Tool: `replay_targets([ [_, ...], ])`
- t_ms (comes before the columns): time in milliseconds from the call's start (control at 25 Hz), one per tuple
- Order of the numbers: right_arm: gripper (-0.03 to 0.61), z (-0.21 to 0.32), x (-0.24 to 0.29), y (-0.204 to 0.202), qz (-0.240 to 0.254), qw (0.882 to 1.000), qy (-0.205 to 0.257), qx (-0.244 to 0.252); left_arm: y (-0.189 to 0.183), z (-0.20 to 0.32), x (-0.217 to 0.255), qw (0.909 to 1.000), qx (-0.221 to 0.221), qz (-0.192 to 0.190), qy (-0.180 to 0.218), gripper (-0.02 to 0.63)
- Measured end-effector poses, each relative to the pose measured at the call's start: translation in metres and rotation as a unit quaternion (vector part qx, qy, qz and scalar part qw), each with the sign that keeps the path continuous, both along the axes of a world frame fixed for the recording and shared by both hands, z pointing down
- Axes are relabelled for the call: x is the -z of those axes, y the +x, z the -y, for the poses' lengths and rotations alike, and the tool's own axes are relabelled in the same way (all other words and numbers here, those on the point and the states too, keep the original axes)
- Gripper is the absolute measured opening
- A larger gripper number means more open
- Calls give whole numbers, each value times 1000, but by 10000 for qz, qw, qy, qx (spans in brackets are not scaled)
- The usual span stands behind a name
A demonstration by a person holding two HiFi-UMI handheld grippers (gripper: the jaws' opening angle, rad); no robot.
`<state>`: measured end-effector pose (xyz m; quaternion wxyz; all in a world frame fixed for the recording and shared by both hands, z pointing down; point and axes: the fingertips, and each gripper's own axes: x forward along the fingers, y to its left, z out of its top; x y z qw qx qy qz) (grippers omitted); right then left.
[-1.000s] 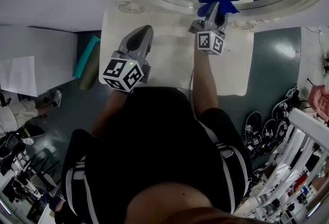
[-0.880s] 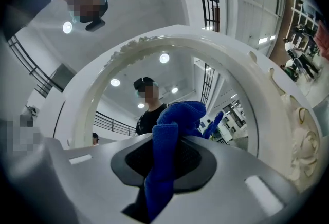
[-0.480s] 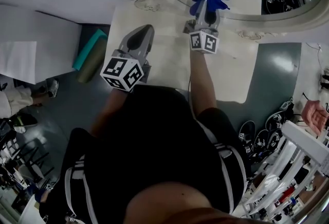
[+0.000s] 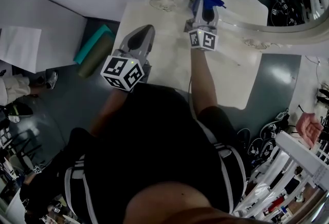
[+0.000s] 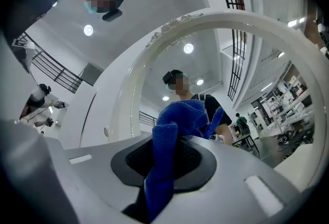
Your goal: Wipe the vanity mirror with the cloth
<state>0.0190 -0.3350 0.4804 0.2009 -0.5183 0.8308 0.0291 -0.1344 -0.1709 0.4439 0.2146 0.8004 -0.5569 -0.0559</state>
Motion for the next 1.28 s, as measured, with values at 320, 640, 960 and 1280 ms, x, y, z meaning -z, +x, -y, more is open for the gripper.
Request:
replay_targets([
  [320, 67, 1, -2, -16, -251, 9994, -67, 214, -6, -13, 4, 9999, 88, -46, 80, 11],
  [640, 72, -9, 7, -21, -412, 9989, -154, 164, -14, -28, 4, 9996, 39, -197, 211, 11],
  [960, 72, -36, 34, -22, -283, 9985, -472, 9, -22, -37, 16, 9986, -265, -260, 386, 11],
  [1280, 72, -87, 48, 9, -189, 9943, -916, -508, -5, -39, 3, 9951, -850, -290, 402, 11],
])
